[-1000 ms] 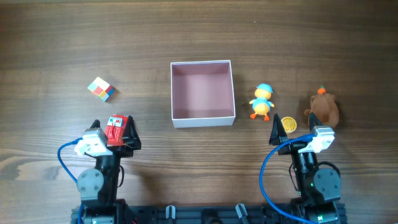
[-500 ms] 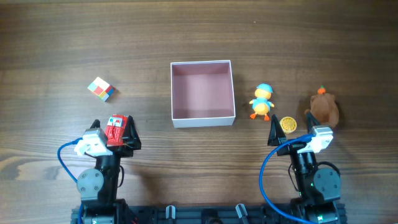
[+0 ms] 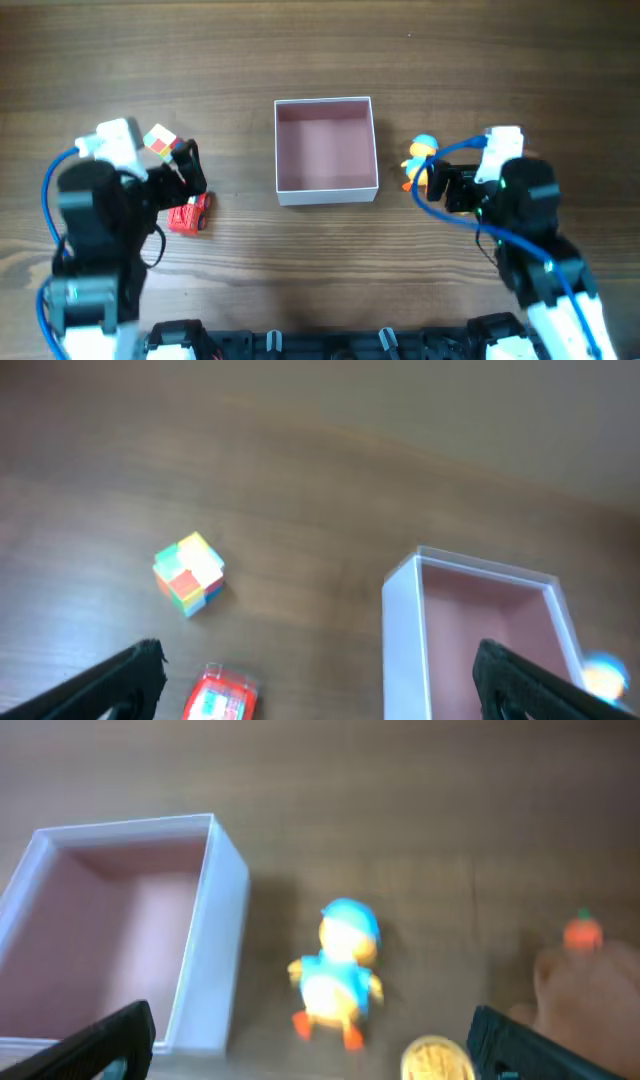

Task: Pack container
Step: 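Move left gripper to red toy truck and right gripper to duck, then grasp the red toy truck with the left gripper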

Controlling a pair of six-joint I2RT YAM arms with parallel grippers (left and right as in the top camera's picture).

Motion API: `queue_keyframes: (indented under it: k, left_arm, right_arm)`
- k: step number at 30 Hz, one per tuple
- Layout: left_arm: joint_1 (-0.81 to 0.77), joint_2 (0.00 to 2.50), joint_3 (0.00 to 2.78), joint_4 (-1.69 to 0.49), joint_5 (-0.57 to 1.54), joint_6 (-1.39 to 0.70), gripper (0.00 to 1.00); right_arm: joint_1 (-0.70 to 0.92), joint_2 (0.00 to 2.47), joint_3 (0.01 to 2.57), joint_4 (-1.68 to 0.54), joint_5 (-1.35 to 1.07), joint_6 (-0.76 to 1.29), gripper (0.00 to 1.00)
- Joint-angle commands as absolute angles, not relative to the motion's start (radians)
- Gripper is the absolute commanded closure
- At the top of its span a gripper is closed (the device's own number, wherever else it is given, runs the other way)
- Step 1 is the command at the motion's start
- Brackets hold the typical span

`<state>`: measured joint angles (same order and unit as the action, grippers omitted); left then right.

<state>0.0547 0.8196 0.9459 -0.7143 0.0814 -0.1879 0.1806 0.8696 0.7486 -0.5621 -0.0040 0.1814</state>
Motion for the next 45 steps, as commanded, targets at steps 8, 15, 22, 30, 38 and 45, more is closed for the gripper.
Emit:
queue_keyframes:
  k: [8, 15, 22, 30, 38, 45]
  left_arm:
    - [0.061, 1.338, 1.024, -0.978, 0.080, -0.156, 0.00]
    - [0.061, 1.409, 1.022, -1.046, -0.021, -0.107, 0.00]
    - [0.061, 1.526, 0.995, -1.040, -0.020, -0.055, 0.00]
    - [0.061, 1.613, 0.995, -0.995, -0.021, -0.056, 0.25]
    - [0.061, 1.613, 0.995, -1.003, -0.020, -0.056, 0.42]
    - [0.061, 1.617, 0.995, -0.979, -0.027, -0.056, 0.34]
  right_arm:
    - [0.182, 1.183, 0.859, -0.811, -0.068, 0.268, 0.00]
    - [0.182, 1.186, 0.859, -0.831, -0.019, 0.291, 0.00]
    - [0.182, 1.186, 0.859, -0.839, -0.019, 0.291, 0.00]
    - [0.182, 1.186, 0.859, -0.850, -0.019, 0.289, 0.00]
    - [0.182, 1.186, 0.859, -0.854, -0.016, 0.288, 0.00]
    - [0.182, 1.186, 0.859, -0.877, -0.016, 0.289, 0.00]
